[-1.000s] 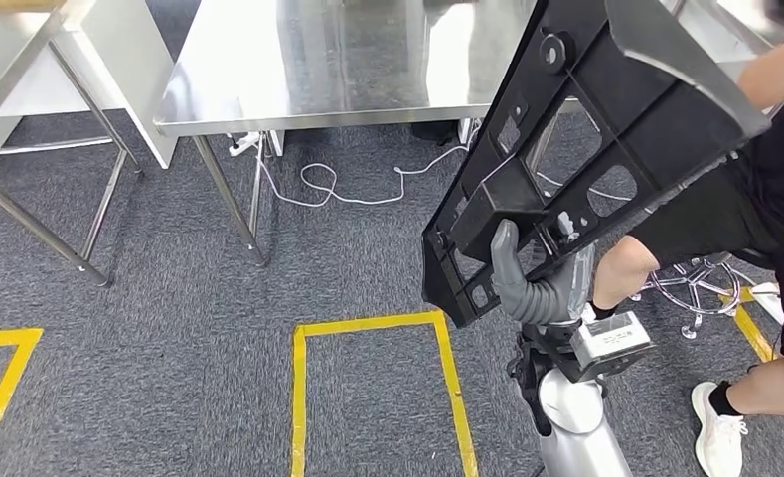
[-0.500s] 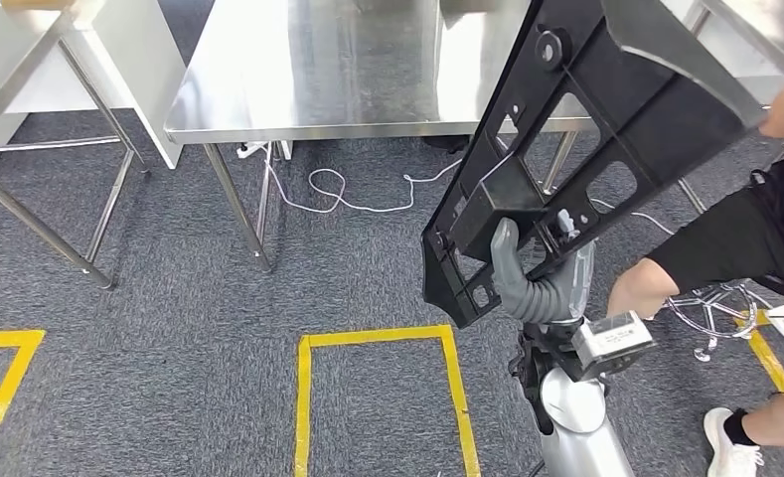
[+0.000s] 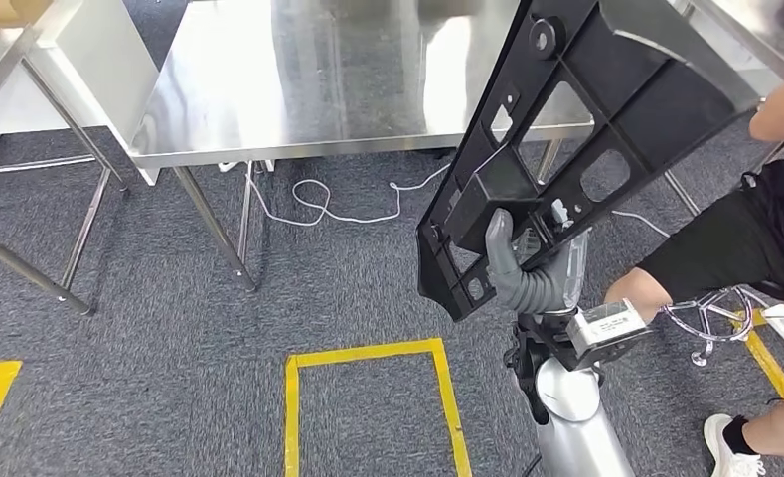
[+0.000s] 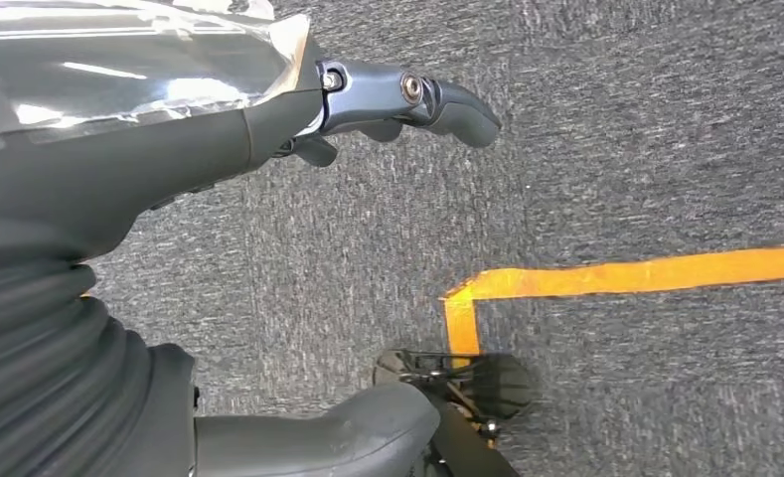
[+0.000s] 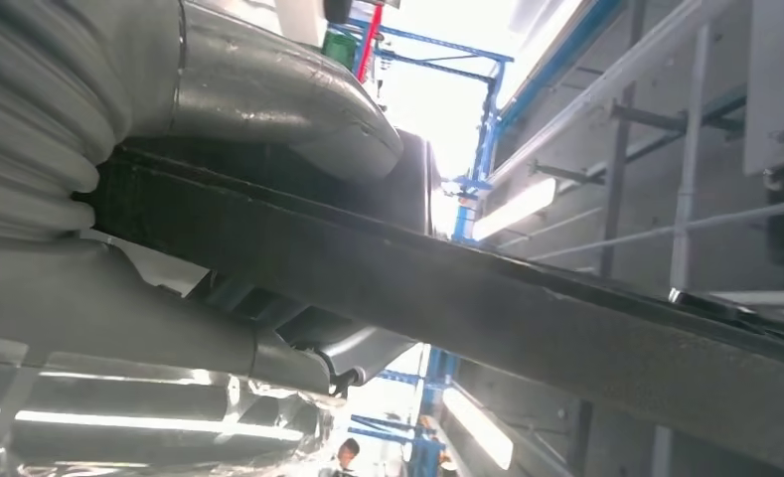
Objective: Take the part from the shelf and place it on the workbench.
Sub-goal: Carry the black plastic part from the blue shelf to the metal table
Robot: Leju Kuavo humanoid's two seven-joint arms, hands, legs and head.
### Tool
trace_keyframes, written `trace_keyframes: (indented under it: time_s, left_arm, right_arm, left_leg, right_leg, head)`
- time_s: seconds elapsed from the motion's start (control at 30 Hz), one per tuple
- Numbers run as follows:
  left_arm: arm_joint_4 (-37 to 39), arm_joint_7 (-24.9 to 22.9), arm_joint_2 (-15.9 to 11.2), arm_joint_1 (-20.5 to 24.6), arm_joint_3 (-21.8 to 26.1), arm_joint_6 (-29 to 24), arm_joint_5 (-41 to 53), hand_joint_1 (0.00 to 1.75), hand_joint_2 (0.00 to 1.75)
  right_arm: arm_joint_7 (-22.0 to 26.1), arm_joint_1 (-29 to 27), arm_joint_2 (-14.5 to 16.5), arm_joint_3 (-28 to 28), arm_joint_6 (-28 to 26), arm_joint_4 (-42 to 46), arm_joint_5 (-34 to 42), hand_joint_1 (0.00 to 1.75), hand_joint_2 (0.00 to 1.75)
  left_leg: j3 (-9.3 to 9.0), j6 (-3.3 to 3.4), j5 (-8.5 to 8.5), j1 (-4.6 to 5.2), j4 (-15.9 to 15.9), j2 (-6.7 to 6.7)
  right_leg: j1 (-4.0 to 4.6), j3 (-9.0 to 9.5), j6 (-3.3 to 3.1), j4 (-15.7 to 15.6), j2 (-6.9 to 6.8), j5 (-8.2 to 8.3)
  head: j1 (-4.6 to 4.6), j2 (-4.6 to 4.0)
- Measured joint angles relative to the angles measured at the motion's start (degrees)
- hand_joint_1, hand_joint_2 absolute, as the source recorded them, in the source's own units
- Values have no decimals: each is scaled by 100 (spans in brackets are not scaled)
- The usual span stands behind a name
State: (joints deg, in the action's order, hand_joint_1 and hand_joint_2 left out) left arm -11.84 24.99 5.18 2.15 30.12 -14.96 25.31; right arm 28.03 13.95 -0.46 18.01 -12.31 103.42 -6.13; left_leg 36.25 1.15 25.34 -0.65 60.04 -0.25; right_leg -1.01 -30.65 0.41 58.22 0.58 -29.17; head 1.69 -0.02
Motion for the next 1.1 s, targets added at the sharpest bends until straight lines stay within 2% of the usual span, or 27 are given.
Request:
trace_keyframes:
  time_s: [0.07,0.1,0.17,0.2,0.27,0.3,0.33,0.37,0.43,0.47,0.53,0.63,0.67,0.7,0.73,0.77,0.8,0.83,0.87,0.93,0.97,1.0,1.1]
  left_arm:
    - [1,-5,-2,5,4,1,0,0,175]
    - [0,-6,-1,6,4,1,1,0,175]
    - [-2,-7,4,11,4,3,2,0,175]
    - [-3,-7,6,16,4,4,2,0,175]
    - [-3,-7,5,30,5,8,3,0,175]
    - [-3,-7,5,34,6,9,4,0,175]
    - [-3,-4,7,32,7,16,5,0,175]
    - [-2,3,10,26,7,24,11,0,175]
    - [-1,33,20,13,7,42,31,0,175]
    - [0,53,23,12,7,46,44,0,175]
    - [1,87,24,17,7,50,62,0,175]
    - [-2,114,19,30,6,55,74,0,175]
    - [-3,120,17,36,5,58,80,0,175]
    - [-4,125,15,44,4,61,84,0,175]
    - [-4,130,15,49,4,63,88,0,175]
    - [-3,132,12,50,5,64,92,0,175]
    - [-3,134,9,47,6,64,92,0,175]
    - [-3,135,7,44,7,64,92,0,175]
    - [-3,135,5,43,8,64,92,0,175]
    - [-3,135,-1,46,11,64,92,0,175]
    - [-3,134,-6,51,15,64,91,0,175]
    - [-2,131,-10,57,21,63,88,0,175]
    - [-2,119,-19,70,39,48,69,0,175]
  right_arm:
    - [-19,23,-1,0,0,-3,5,175,175]
    - [-21,29,-1,1,0,-3,7,175,175]
    - [-21,51,-4,2,0,-3,9,175,175]
    - [-21,65,-7,3,0,-3,9,175,175]
    - [-20,76,-16,3,0,-11,9,175,175]
    - [-20,68,-22,3,0,-19,9,175,175]
    - [-20,55,-28,3,-1,-29,9,175,175]
    - [-17,44,-36,4,-4,-38,9,175,175]
    - [-2,18,-50,4,-19,-48,7,175,175]
    - [16,4,-56,4,-33,-50,4,175,175]
    - [50,-26,-69,4,-64,-55,-3,175,175]
    - [79,-42,-84,1,-104,-51,-7,175,175]
    - [84,-41,-85,-2,-108,-49,-7,175,175]
    - [88,-40,-85,-3,-109,-48,-6,175,175]
    - [89,-40,-85,-4,-110,-49,-6,175,175]
    - [90,-40,-86,-4,-111,-51,-5,175,175]
    - [91,-40,-87,-3,-113,-55,-3,175,175]
    - [91,-40,-89,-3,-115,-61,-1,175,175]
    - [91,-40,-90,-2,-116,-68,2,175,175]
    - [90,-28,-91,-2,-118,-80,8,175,175]
    - [89,-12,-92,-2,-118,-87,14,175,175]
    - [89,8,-92,-2,-118,-96,21,175,175]
    - [86,67,-91,2,-116,-135,44,175,175]
  left_leg:
    - [-48,41,16,35,-80,-1]
    - [-84,64,16,24,-127,-1]
    - [-214,115,11,4,-260,0]
    - [-281,148,16,-9,-314,3]
    - [-356,198,69,3,-333,2]
    - [-390,207,104,4,-332,-5]
    - [-435,203,145,4,-331,-13]
    - [-495,190,194,1,-330,-24]
    - [-618,139,307,3,-320,-41]
    - [-662,102,376,15,-300,-50]
    - [-694,32,476,33,-271,-59]
    - [-726,-58,570,-8,-233,-35]
    - [-677,-88,641,-21,-100,-21]
    - [-551,-116,755,-35,157,-9]
    - [-343,-139,896,-42,526,0]
    - [-81,-156,1027,-49,935,4]
    - [161,-168,1088,-53,1260,5]
    - [325,-170,1036,-53,1408,5]
    - [378,-162,862,-53,1336,6]
    - [188,-108,308,-50,640,6]
    - [60,-76,117,-35,286,7]
    - [-30,-47,12,-19,41,7]
    - [-93,27,34,29,-96,-3]
  right_leg:
    - [7,22,60,-28,7,-41]
    - [15,29,85,-40,-1,-63]
    - [29,-36,110,131,-26,-152]
    - [33,-185,104,407,-37,-245]
    - [20,-673,93,1191,-40,-440]
    - [11,-901,117,1483,-40,-468]
    - [-2,-1031,165,1576,-41,-402]
    - [-20,-1028,234,1408,-43,-225]
    - [-64,-802,358,665,-59,238]
    - [-73,-667,368,324,-63,406]
    - [-63,-544,277,56,-64,489]
    - [-61,-491,107,47,-39,426]
    - [-74,-463,60,37,-35,405]
    - [-86,-430,17,30,-34,382]
    - [-78,-403,-23,31,-36,353]
    - [-68,-380,-50,31,-36,326]
    - [-60,-354,-66,31,-34,299]
    - [-54,-320,-72,32,-29,268]
    - [-51,-274,-68,32,-22,234]
    - [-51,-167,-41,28,-12,155]
    - [-32,-124,-16,26,-8,119]
    - [-20,-101,11,23,-4,92]
    - [3,-83,103,-10,-3,53]
  head:
    - [2,0]
    - [2,0]
    - [-9,0]
    - [-18,0]
    - [-28,0]
    - [-31,0]
    - [-32,0]
    - [-36,0]
    - [-47,0]
    - [-56,0]
    - [-54,0]
    - [-30,0]
    - [-21,0]
    - [-14,0]
    - [-6,0]
    - [-3,0]
    - [-4,0]
    - [-3,0]
    - [-2,0]
    - [-2,0]
    - [-4,0]
    - [-5,0]
    - [-8,0]
